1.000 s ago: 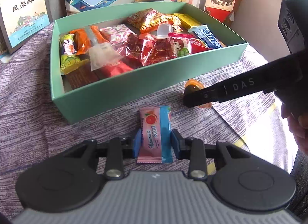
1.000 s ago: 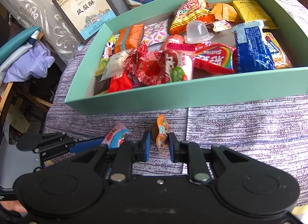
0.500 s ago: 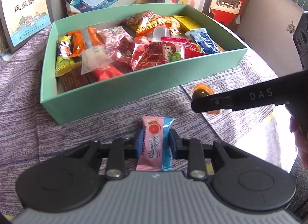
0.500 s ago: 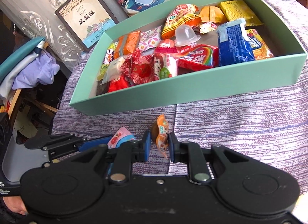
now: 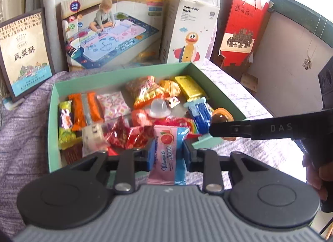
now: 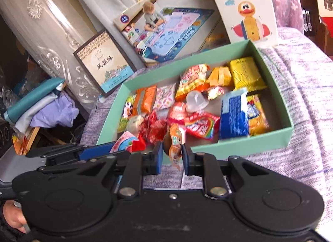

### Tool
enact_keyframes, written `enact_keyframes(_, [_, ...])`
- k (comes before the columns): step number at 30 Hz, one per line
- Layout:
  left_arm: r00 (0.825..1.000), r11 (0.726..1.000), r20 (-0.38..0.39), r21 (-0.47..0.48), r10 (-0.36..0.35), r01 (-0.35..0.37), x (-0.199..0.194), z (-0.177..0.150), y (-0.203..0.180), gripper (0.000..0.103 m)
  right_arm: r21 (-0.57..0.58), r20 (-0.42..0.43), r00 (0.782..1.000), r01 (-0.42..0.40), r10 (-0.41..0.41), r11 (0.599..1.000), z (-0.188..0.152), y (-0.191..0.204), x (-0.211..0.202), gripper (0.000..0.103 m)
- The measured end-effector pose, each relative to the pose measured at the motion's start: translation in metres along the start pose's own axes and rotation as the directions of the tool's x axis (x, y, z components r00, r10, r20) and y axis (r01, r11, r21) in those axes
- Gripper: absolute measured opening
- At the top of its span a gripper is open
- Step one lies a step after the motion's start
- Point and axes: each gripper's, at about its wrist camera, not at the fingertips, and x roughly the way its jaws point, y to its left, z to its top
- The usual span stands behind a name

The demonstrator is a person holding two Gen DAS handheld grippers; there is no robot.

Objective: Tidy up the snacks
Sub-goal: 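Lower the pink-blue and orange candies into the green box and open both grippers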

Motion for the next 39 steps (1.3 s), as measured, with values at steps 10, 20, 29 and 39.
enact_keyframes(10, [1.000, 1.000, -0.010, -0.001, -0.022, 0.022, 0.070, 0.053, -0.017, 0.028, 0.051, 0.050, 0.997, 0.051, -0.053, 0.997, 0.063, -0.042, 0.023, 0.019])
enact_keyframes(20, [0.998, 0.999, -0.052, -0.012, -0.036, 0.035, 0.119, 0.063, -0.022, 0.029, 0.071, 0.039, 0.997, 0.064, -0.067, 0.995, 0.081, -0.063, 0.061, 0.020])
enact_keyframes(29, [0.996, 0.997, -0.043, 0.027, 0.075, -0.074, 0.118, 0.054, -0.026, 0.101, 0.041, 0.096, 0.989, 0.107, -0.110, 0.993, 0.075, -0.054, 0.050, 0.103])
enact_keyframes(39, [0.995, 0.995, -0.043, -0.026, 0.091, -0.092, 0.078, 0.036, -0.020, 0.103, 0.046, 0.071, 0.989, 0.129, -0.132, 0.991, 0.051, -0.039, 0.026, 0.103])
